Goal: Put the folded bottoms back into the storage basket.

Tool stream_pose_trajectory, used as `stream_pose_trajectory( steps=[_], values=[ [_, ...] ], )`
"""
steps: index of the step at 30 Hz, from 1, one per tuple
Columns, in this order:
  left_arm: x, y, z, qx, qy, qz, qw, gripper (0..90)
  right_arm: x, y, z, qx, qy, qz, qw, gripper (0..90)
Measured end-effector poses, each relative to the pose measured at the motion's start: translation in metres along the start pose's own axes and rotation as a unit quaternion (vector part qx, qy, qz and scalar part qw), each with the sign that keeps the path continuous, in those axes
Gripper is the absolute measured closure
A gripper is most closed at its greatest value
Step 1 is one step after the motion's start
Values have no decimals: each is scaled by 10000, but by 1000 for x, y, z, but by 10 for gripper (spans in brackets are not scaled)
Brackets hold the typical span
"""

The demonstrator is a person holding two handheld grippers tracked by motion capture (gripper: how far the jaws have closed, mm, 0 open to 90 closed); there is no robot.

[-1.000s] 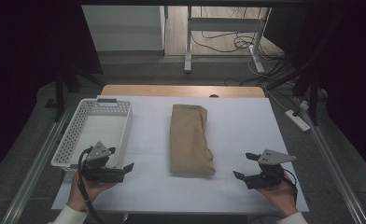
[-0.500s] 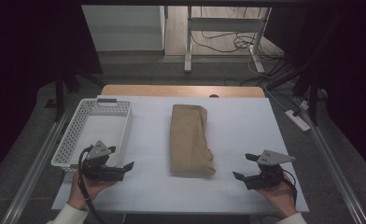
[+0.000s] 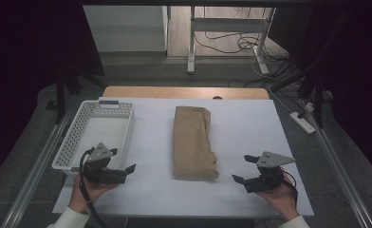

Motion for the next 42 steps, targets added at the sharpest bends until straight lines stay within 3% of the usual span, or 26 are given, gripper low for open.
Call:
stream_pose_trajectory(
  steps=[19,42],
  values=[
    [-1,1,1,17,15,15,10000,99,-8,14,-7,32,174,138,9997,151],
    [-1,2,2,50,17,40,10000,100,-18,33,-29,-76,506,305,9982,156]
  ],
)
Point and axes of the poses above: each handheld gripper's, and its own axes: z roughly backward along the jaws, y roughly out of its top, x roughly to its right, the point moved 4 cm from there along -z, roughly forward along the jaws, and after that the axes turned 4 degrees about z, right-handed, at the moved point
